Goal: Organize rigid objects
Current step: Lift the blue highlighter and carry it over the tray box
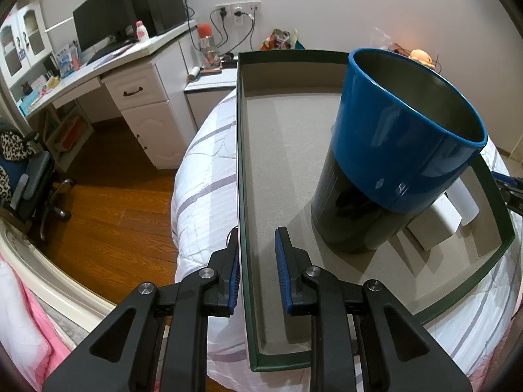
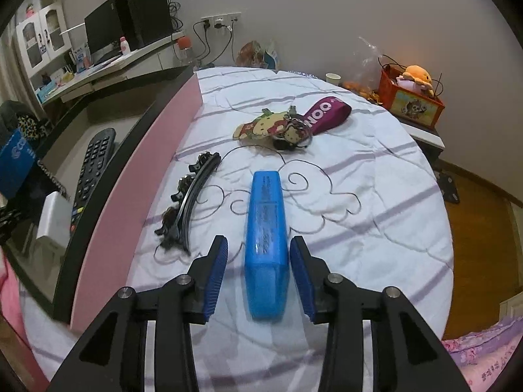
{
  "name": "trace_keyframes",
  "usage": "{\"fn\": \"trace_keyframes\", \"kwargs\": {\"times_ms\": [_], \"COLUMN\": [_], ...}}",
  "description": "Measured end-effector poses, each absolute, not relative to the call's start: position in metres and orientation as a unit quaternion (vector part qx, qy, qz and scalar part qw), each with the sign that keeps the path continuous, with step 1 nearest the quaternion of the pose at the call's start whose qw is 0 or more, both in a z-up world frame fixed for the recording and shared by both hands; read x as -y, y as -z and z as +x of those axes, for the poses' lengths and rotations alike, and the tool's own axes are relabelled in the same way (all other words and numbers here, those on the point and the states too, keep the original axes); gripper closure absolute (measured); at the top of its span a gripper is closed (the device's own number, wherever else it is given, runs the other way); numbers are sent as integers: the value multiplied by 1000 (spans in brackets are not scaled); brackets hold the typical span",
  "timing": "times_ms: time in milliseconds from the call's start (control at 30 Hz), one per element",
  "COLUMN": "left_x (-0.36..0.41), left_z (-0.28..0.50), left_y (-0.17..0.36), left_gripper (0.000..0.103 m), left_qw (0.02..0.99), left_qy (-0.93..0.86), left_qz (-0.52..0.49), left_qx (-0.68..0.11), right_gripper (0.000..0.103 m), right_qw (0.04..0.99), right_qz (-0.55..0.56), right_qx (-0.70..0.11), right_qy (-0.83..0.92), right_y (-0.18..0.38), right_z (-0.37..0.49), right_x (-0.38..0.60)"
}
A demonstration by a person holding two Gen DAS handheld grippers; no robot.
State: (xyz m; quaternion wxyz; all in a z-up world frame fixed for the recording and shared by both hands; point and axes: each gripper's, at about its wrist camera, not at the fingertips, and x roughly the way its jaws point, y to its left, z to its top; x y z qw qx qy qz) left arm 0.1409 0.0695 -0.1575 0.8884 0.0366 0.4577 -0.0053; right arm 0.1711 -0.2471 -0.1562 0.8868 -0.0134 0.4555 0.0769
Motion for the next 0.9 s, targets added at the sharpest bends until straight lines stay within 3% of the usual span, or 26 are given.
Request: {"fn": "trace_keyframes", "kwargs": {"times_ms": [100, 167, 900], "left_x": [-70, -70, -70], "left_z": [141, 141, 144], "left_y": [157, 157, 157], "left_gripper": [83, 83, 82], "left_qw": [888, 888, 888], "left_qy": [6, 6, 7], "left_qz": [36, 35, 34], "left_qx": [-458, -458, -459], "right_gripper": [63, 76, 76], "right_qw": [888, 892, 916], "right_qz": [-22, -33, -61], "right_qx": [-455, -446, -380], "right_qy": [-71, -66, -110], "right_y": [161, 159, 96], "right_z": [175, 173, 160], "right_x": [244, 243, 199]}}
